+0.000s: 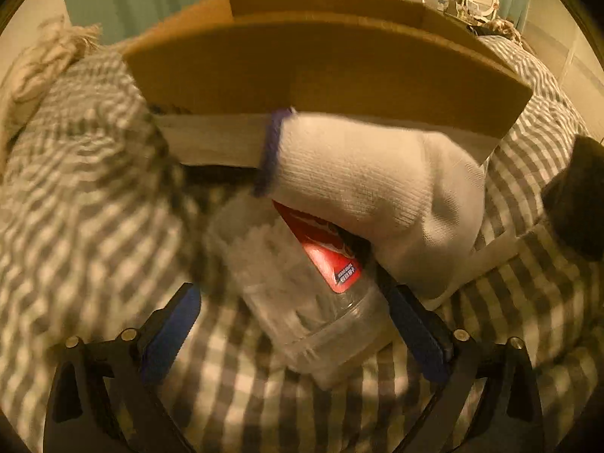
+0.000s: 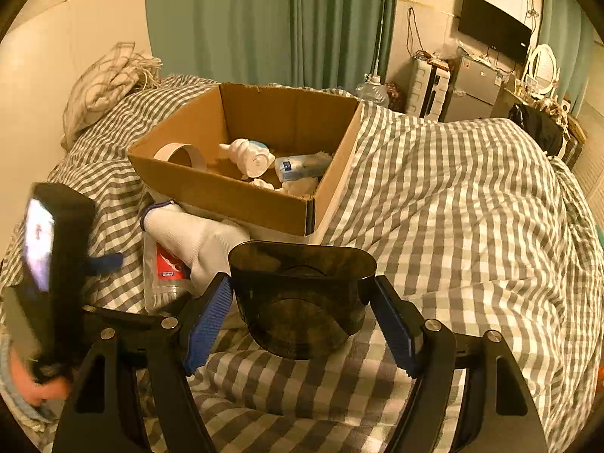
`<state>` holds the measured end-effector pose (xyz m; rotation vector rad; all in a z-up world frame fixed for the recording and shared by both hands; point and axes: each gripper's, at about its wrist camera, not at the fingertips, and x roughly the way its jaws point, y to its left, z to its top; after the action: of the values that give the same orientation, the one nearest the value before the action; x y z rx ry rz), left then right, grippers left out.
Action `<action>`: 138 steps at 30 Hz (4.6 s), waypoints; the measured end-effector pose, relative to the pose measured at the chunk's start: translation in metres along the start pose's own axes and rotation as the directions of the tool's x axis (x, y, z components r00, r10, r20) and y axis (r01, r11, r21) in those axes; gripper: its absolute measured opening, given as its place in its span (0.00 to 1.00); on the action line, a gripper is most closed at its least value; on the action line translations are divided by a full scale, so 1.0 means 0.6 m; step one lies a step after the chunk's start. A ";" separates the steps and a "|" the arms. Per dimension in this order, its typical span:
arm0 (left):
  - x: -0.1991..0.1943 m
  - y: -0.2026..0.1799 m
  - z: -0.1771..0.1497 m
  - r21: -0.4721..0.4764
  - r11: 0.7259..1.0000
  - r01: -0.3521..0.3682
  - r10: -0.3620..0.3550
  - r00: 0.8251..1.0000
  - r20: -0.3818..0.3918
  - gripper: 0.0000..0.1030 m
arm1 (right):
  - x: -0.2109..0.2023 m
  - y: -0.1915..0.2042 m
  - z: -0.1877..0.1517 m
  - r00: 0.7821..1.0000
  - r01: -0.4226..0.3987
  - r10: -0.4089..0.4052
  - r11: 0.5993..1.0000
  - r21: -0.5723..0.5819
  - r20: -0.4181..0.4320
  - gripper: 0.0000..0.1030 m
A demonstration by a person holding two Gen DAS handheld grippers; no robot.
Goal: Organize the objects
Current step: 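Grasp the clear plastic cup of utensils with the left tool, then place the clear cup into the box with the left tool while the right places the black cup, then grasp the white tube lying by the box with the left tool, then grasp the white sock with the right tool while the left carries the tube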
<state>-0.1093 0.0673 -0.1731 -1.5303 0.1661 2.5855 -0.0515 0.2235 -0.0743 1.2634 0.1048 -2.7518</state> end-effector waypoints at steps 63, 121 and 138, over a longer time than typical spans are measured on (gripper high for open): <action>-0.156 0.067 0.224 0.054 0.996 0.074 -0.089 0.923 0.375 0.76 | 0.010 -0.045 0.233 0.982 0.027 -0.035 0.999 0.047 0.187 0.89; -0.140 0.017 -0.062 0.148 0.982 0.119 -0.146 0.972 0.185 0.00 | -0.014 -0.014 -0.007 0.999 0.048 -0.048 0.995 0.084 -0.003 0.89; -0.052 0.024 -0.045 0.128 0.977 0.173 -0.172 0.985 -0.017 0.63 | -0.008 -0.013 -0.007 0.999 0.049 -0.048 0.995 0.084 -0.016 0.89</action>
<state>-0.0736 0.0467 -0.1583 -1.4398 0.1881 2.3877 -0.0465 0.2319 -0.0734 1.3180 0.0213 -2.8165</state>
